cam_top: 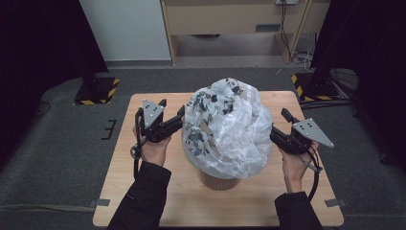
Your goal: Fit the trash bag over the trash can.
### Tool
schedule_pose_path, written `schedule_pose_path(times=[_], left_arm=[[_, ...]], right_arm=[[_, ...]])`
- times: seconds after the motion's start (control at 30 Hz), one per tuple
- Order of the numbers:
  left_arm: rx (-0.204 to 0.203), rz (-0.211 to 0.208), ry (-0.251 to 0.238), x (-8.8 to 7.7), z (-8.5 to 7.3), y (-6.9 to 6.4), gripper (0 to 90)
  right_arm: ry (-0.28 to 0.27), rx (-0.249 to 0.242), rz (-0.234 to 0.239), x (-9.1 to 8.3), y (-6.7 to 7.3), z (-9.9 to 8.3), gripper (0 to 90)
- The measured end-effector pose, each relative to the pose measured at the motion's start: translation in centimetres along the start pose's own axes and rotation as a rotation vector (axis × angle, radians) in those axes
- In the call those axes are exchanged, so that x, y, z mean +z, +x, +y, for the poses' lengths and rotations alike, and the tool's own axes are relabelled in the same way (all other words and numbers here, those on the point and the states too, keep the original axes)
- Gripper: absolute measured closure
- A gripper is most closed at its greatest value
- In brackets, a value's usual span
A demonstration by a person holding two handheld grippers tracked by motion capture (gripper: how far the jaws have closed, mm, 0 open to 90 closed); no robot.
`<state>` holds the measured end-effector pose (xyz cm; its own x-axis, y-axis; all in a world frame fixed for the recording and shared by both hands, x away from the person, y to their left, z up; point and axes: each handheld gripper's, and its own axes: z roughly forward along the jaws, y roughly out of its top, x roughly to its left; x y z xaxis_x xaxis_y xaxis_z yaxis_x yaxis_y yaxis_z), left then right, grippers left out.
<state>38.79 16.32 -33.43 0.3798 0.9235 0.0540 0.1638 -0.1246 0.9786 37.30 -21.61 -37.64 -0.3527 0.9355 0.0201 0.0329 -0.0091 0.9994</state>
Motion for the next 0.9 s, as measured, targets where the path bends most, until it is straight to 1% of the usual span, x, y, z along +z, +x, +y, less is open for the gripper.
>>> schedule_pose_path(times=[0.07,0.13,0.2,0.23,0.27,0.33,0.47,0.5,0.57,0.67,0.73,0.77,0.8,0.9], left_arm=[[0.019,0.004,0.015,0.5,-0.4,-0.2,34.9],[0.012,-0.006,0.02,0.8,-0.8,-0.2,35.1],[-0.001,-0.016,0.022,1.0,-1.1,-0.3,35.8],[-0.02,-0.024,0.016,1.0,-1.2,-0.3,38.3],[-0.031,-0.027,0.013,1.1,-1.3,-0.3,38.3],[-0.041,-0.035,0.011,1.1,-1.4,-0.2,38.5],[-0.055,-0.037,0.0,1.1,-1.6,0.0,39.2],[-0.061,-0.034,-0.005,1.1,-1.6,0.0,39.7],[-0.082,-0.042,-0.008,1.1,-1.8,0.1,39.8],[-0.07,-0.026,-0.013,0.9,-1.8,0.1,40.0],[-0.054,-0.012,0.0,0.9,-1.9,0.2,40.6],[-0.055,-0.01,0.002,0.8,-2.0,0.3,40.6],[-0.059,-0.014,0.002,0.8,-2.1,0.3,40.6],[-0.047,-0.027,0.011,1.0,-2.6,0.0,40.7]], right_arm=[[0.007,0.002,0.0,0.3,0.0,-0.2,36.6],[0.015,0.013,0.004,0.6,0.0,-0.5,36.9],[0.02,0.02,0.011,0.9,0.1,-0.8,37.0],[0.024,0.02,0.013,1.1,0.1,-0.9,37.1],[0.029,0.018,0.017,1.2,0.2,-1.1,37.2],[0.037,0.018,0.021,1.5,0.4,-1.4,37.6],[0.046,0.037,0.035,2.0,0.6,-1.8,38.4],[0.049,0.043,0.045,2.2,0.8,-2.0,38.6],[0.05,0.043,0.048,2.3,0.9,-2.1,39.1],[0.057,0.049,0.049,2.4,1.0,-2.4,39.7],[0.058,0.051,0.047,2.4,0.9,-2.6,39.4],[0.06,0.05,0.047,2.4,0.9,-2.6,39.4],[0.061,0.05,0.048,2.4,0.9,-2.7,39.4],[0.06,0.051,0.049,2.4,1.0,-2.7,40.1]])
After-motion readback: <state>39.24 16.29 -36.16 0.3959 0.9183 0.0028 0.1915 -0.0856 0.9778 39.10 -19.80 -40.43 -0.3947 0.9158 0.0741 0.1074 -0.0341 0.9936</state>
